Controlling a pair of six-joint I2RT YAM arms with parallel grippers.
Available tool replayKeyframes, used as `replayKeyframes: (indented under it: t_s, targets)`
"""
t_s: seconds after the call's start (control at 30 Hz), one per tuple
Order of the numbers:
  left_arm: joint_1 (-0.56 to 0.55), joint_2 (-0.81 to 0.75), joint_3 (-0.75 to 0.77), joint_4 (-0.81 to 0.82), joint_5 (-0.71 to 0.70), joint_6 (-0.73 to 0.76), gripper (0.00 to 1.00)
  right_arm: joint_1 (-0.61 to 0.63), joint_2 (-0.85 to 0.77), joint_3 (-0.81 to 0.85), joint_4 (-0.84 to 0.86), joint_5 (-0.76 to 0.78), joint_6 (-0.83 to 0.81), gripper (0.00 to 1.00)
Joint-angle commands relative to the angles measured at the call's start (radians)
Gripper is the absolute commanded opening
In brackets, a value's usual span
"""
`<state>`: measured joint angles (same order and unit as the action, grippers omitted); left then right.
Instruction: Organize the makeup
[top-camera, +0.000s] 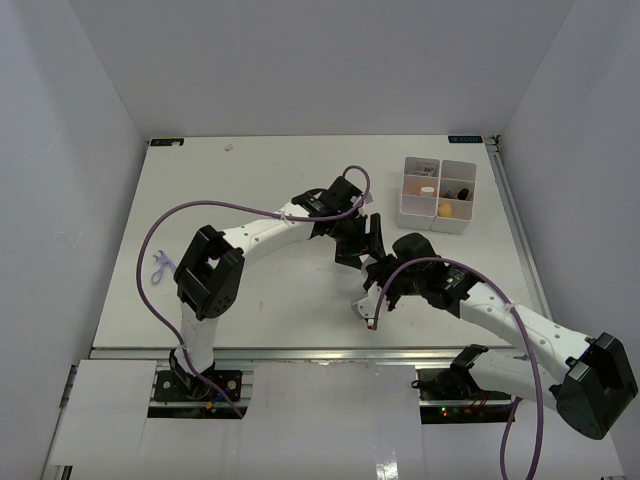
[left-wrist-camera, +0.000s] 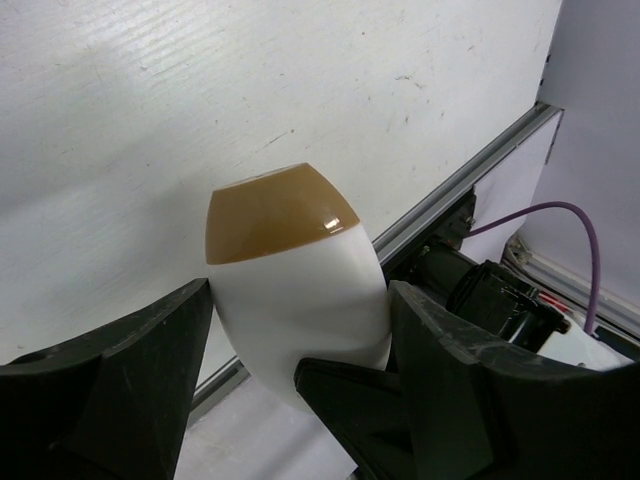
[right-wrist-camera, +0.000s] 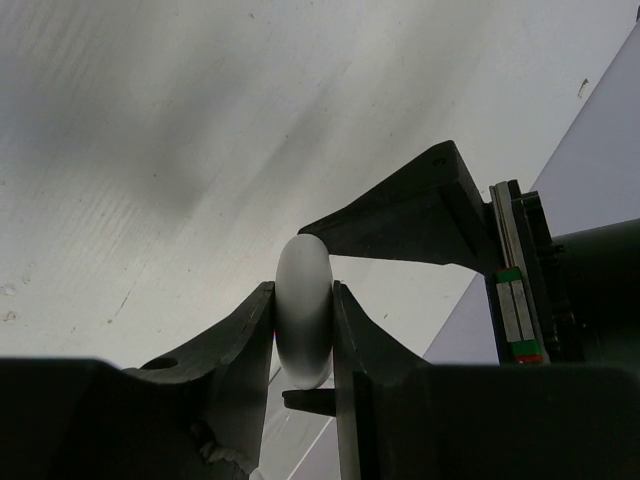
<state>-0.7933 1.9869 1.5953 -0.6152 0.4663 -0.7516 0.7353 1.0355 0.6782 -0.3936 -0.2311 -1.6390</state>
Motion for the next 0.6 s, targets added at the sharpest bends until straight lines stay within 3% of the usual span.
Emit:
replayKeyframes:
  t_s: [0.0, 0.57]
  targets:
    - [0.016, -0.051, 0.045, -0.070, -0.067, 0.063, 0.84, -0.010, -0.034, -0.008, -0.027, 0.028, 0.055, 0.11]
    - [0.094, -0.133, 0.113, -0.025, -0.138, 0.130, 0.94, -0.011, -0.131, -0.048, -0.122, -0.135, 0.155, 0.08]
